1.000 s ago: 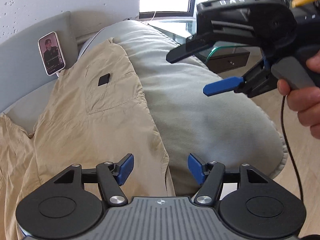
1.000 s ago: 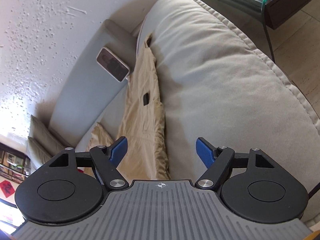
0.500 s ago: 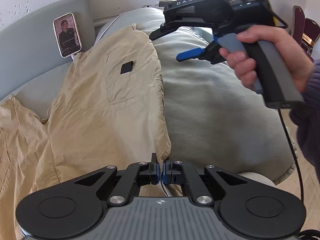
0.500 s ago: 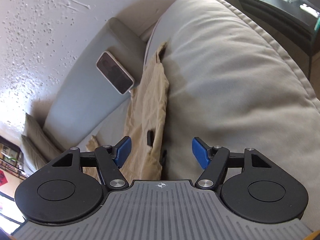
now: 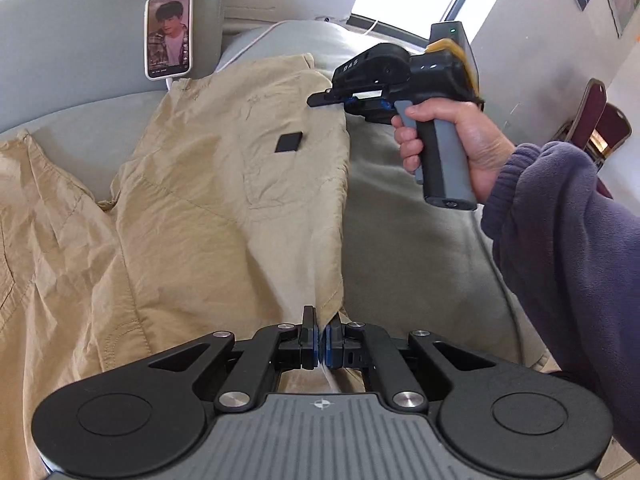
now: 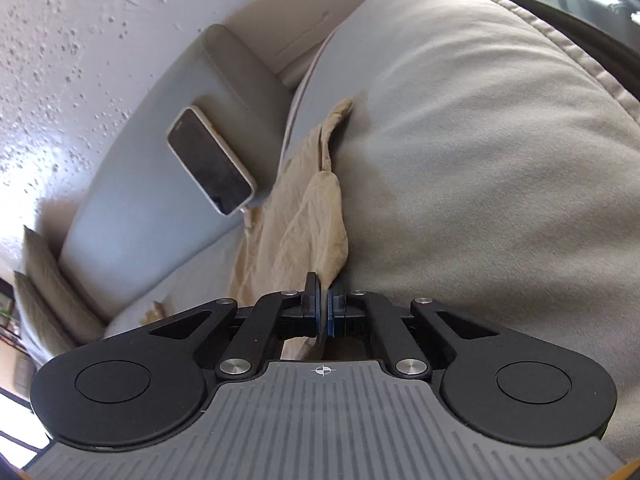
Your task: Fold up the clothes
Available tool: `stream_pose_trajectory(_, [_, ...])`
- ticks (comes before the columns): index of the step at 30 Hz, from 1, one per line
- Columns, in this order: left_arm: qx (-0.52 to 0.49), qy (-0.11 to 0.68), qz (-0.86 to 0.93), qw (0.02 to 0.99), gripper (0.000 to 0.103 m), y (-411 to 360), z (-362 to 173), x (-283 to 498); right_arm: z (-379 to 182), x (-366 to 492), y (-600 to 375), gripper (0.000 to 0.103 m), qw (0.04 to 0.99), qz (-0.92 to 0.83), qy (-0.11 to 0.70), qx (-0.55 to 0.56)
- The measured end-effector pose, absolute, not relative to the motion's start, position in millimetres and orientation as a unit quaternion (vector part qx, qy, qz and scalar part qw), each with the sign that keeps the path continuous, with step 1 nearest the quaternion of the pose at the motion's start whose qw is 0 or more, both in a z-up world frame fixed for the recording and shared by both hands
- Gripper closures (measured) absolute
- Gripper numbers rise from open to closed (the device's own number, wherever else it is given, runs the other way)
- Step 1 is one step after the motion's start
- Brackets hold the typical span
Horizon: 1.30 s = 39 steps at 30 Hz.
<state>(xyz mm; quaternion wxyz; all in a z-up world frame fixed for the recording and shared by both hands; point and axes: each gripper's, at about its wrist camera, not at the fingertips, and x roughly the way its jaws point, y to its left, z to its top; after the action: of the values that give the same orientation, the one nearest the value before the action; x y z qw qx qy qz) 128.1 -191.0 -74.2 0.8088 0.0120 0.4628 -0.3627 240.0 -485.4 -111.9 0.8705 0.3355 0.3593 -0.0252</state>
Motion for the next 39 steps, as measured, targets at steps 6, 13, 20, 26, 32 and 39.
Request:
stream_pose_trajectory(6, [-0.047,0.463,-0.350,0.813,0.103,-142.2,-71.1,133.8,-78.2,251.6,-434.1,0.101,0.915,-0.029,0.325,0.236])
stream_pose_trajectory(13, [-0.120,0.438,-0.306,0.837,0.103,-47.9,-59.5,126.7,-29.2,274.9,-329.5,0.101,0.934,0.043,0.307,0.180])
stream_pose_trajectory(20, [-0.191,0.441,-0.240,0.844,0.103,41.6,-75.4,108.3,-19.0,312.3,-194.8,0.101,0.933,0.109,0.328,0.104])
stream_pose_trajectory(26, [-0.244,0.478,-0.178,0.825,0.103,93.9,-112.9,95.7,-53.4,342.8,-65.0,0.101,0.906,0.173,0.381,0.061])
stream_pose_trajectory(32, [-0.245,0.493,-0.172,0.817,0.103,98.8,-129.4,92.4,-120.2,354.6,28.5,0.101,0.871,0.194,0.452,-0.001])
stream_pose_trajectory(39, [-0.216,0.480,-0.197,0.827,0.103,91.1,-115.4,80.5,-132.9,339.9,44.6,0.101,0.872,0.193,0.450,-0.029])
